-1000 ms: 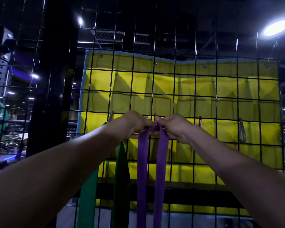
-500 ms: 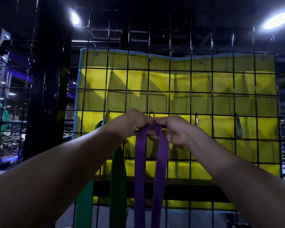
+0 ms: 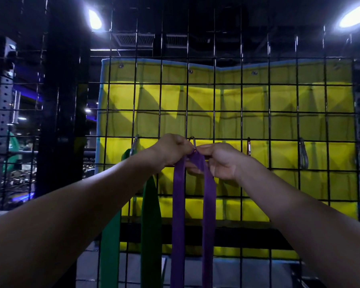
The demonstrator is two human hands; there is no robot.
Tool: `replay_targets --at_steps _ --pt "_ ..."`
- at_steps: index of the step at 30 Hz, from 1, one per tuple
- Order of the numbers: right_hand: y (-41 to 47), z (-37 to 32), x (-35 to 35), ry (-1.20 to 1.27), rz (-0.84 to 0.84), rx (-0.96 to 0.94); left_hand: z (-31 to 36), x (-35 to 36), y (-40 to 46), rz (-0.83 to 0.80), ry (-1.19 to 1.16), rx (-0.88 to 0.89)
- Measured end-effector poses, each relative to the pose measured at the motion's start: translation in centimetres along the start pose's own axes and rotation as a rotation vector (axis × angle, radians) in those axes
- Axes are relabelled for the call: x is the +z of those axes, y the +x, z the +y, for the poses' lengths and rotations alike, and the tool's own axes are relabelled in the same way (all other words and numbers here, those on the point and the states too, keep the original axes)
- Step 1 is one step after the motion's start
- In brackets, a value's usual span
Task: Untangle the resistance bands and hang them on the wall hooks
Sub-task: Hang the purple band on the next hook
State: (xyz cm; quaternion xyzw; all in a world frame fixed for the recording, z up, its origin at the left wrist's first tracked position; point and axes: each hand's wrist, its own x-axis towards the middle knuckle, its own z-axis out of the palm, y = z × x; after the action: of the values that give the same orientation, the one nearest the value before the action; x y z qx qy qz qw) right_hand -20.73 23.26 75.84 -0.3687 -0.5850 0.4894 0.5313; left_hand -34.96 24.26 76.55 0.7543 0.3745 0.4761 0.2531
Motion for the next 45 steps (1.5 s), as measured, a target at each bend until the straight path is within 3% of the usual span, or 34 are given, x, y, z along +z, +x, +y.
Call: replay_targets --at_steps 8,17,22,29,34,39,45 --pt "-0.9 0.9 0.9 -0.625 0.184 -0.313 -1.0 0.6 -1.5 0.151 0.144 0.199" --pt "-0.8 2.3 0.6 -0.648 0.285 -0.478 -1.8 1.4 -1.1 0.252 0.159 0.128" --pt "-1.4 1.9 0.4 -0.833 0.316 -0.524 -1.2 2.1 -1.5 0.294 0.302 0.088" --pt "-1.5 1.7 0.4 -0.92 0.318 -0.522 -0.7 3.0 -0.7 0.389 0.033 0.057" --pt "-1.7 1.5 0.5 -1.025 0.416 -0.559 -0.5 3.6 -0.1 0.408 0.111 0.029" --pt "-1.0 1.8 1.2 -0.997 0.521 -0.552 -1.0 3.4 -0.2 0.383 0.131 0.039" --pt "-1.8 2.8 0.9 -0.978 0.456 -0.543 -1.1 3.5 -1.6 0.379 0.13 0.136"
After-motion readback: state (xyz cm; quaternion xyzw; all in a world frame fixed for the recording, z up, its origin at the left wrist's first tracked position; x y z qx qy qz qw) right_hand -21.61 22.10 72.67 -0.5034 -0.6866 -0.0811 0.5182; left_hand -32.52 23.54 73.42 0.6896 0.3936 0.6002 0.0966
